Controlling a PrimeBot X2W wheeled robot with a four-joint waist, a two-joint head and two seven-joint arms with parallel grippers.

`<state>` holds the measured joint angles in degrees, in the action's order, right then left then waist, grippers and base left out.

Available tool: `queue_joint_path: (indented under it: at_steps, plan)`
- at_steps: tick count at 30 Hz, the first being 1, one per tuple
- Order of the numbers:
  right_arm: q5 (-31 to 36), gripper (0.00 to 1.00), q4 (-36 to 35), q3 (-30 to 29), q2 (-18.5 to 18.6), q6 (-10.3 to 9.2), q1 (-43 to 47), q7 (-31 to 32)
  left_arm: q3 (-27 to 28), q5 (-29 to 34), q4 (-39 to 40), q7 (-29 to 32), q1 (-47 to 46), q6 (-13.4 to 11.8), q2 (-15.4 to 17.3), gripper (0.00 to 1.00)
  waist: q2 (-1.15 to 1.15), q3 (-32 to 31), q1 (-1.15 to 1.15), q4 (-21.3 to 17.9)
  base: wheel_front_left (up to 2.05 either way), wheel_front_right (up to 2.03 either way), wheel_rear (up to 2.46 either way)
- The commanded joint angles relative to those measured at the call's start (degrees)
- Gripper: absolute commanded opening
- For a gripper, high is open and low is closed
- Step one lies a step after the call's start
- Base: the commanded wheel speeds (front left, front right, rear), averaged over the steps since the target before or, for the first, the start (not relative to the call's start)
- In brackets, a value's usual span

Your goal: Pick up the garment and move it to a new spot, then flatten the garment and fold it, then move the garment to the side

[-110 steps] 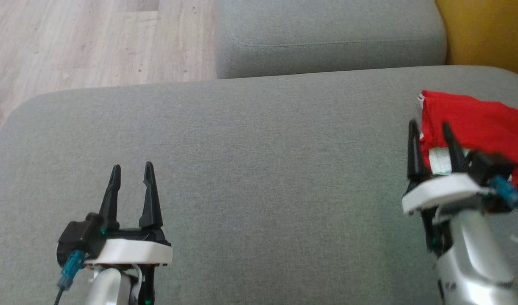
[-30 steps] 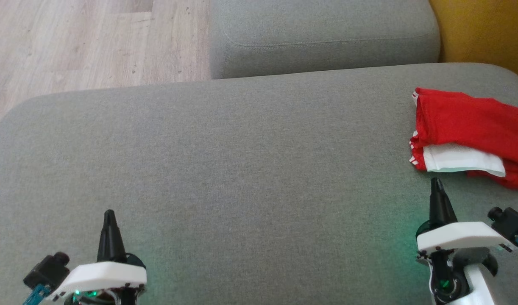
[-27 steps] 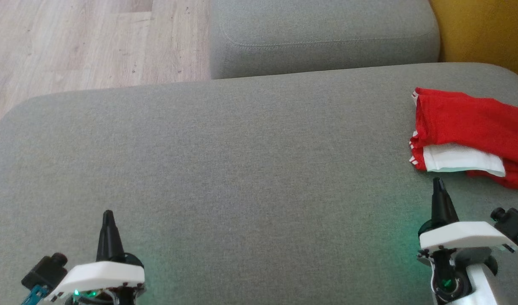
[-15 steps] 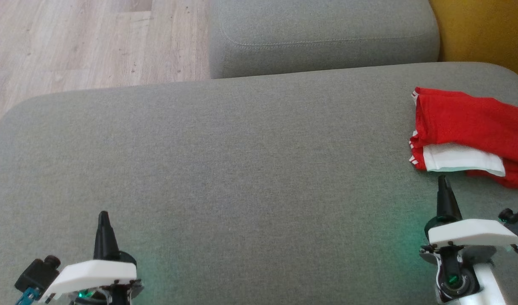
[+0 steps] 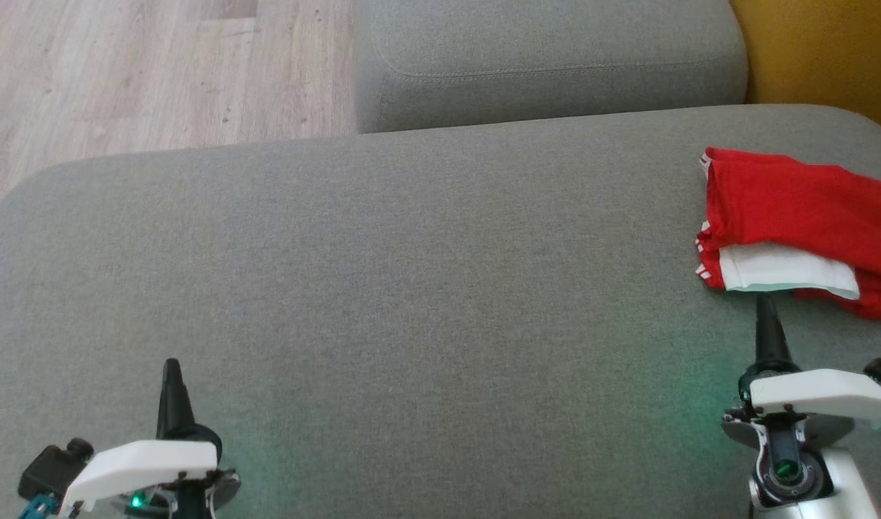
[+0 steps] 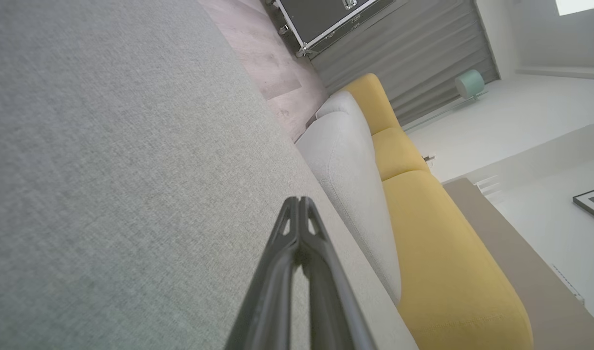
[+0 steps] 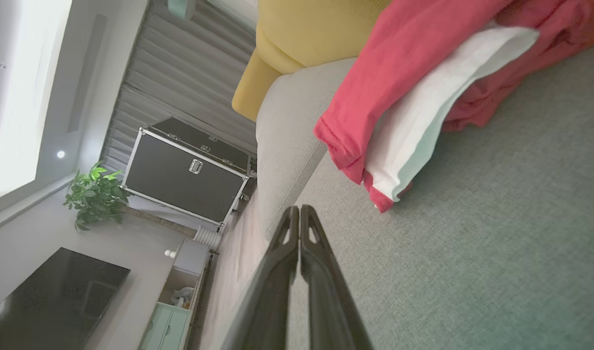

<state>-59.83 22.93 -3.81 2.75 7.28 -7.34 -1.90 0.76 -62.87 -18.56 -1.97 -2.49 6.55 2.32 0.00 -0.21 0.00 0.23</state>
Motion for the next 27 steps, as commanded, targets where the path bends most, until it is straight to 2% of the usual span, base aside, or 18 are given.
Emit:
queue_joint_path:
  at_steps: [1,27]
  plan:
    - [-1.86,0.00,-2.48,0.50,0.19,0.13,-0.85,0.52,1.83,-1.58,2.01,0.37,-3.18,0.38,0.35,0.00,0.00,0.01,0.00,-0.01,0.00,0.00,0.00]
    - [-17.79,0.00,-5.84,-1.18,0.16,0.17,0.20,4.63,3.88,-16.08,3.31,4.59,-3.45,0.67,0.45,0.00,0.00,0.21,0.00,-0.13,0.00,0.00,0.00]
